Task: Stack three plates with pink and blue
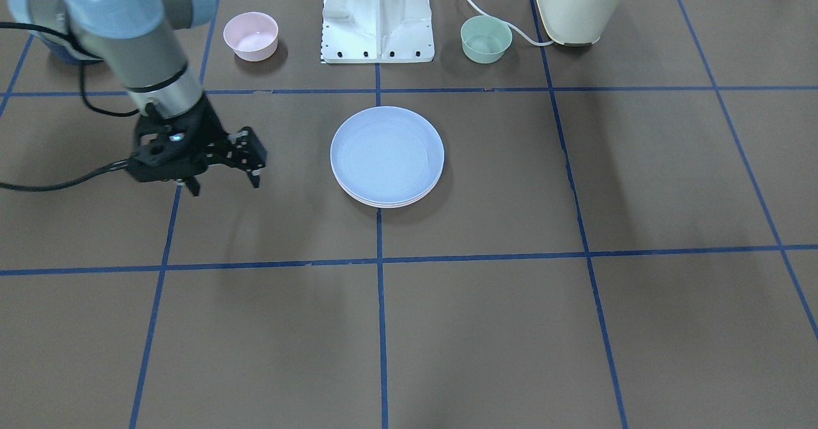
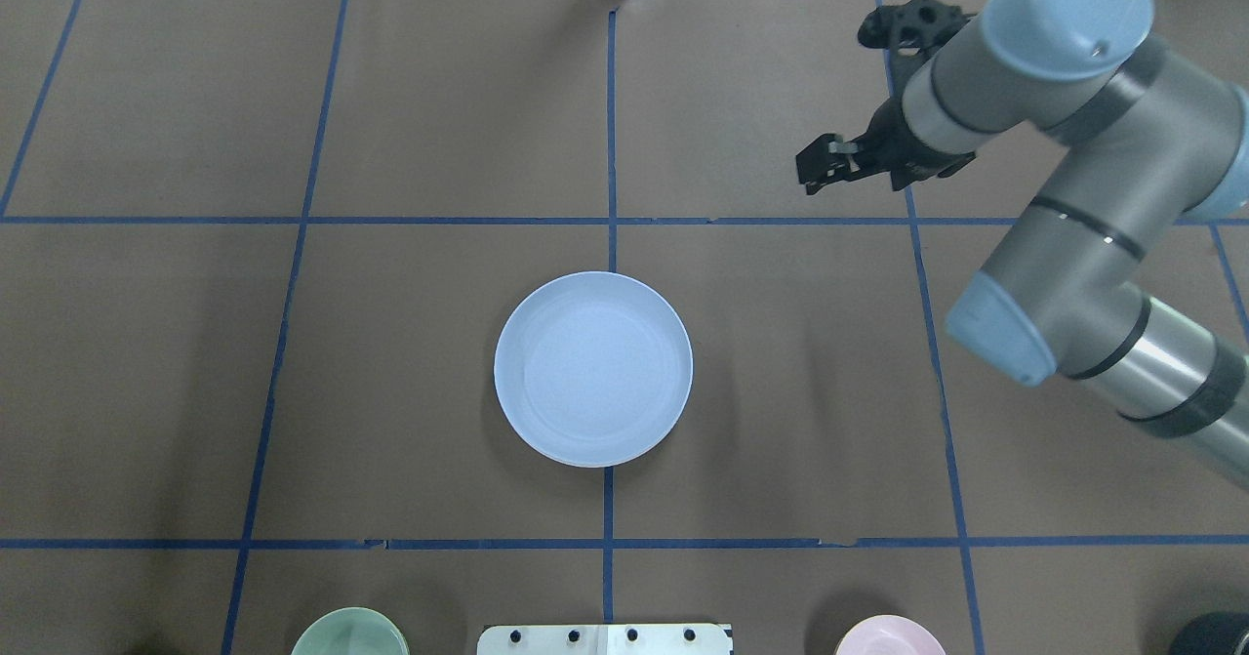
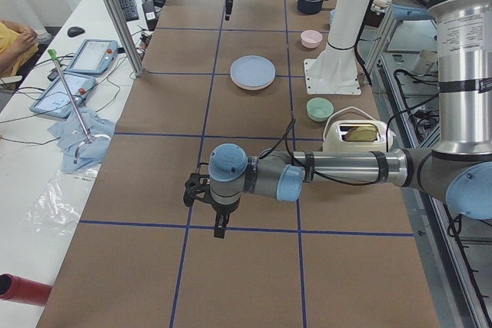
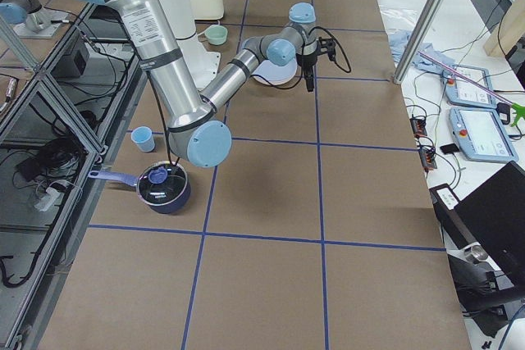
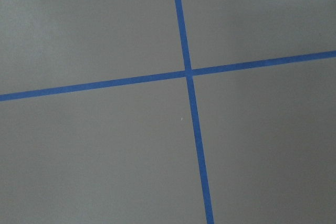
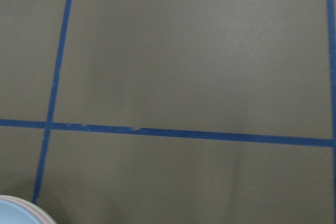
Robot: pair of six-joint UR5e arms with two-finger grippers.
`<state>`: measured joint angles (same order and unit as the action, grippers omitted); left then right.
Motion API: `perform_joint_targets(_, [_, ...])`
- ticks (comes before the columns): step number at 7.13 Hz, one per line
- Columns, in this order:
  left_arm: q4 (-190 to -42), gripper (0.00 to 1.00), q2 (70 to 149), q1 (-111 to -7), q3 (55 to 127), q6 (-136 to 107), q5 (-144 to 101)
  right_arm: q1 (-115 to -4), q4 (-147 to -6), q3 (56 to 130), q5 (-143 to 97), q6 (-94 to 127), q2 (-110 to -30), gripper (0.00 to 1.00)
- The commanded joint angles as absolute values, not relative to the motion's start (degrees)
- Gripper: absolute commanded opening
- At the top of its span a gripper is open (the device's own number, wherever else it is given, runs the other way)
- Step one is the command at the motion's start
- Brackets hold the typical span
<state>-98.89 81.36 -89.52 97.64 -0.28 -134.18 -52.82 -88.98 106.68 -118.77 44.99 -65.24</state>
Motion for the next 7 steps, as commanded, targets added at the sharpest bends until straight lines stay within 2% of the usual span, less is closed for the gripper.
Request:
perform_joint_targets(1, [-96.0, 1.0, 81.3, -89.6, 99.0, -0.2, -134.3, -68.7, -93.9, 102.9, -128.7, 17.1, -70.3, 1.0])
perform_joint_targets(3, [-96.3, 1.0, 81.2, -89.2, 99.1, -0.5, -133.8, -78.7, -94.2, 96.7, -133.2, -1.6, -77.0, 1.0])
perform_joint_targets(5, [-96.2, 1.0, 80.5, -89.2, 99.7, -0.5, -134.2, -83.0, -91.8, 96.5, -130.7, -4.0, -89.7, 1.0])
perform_joint_targets(7, [-96.6, 1.0, 80.5, -89.2, 99.7, -0.5, -134.3, -86.7, -88.6, 97.6, -130.3, -4.0, -92.6, 1.0])
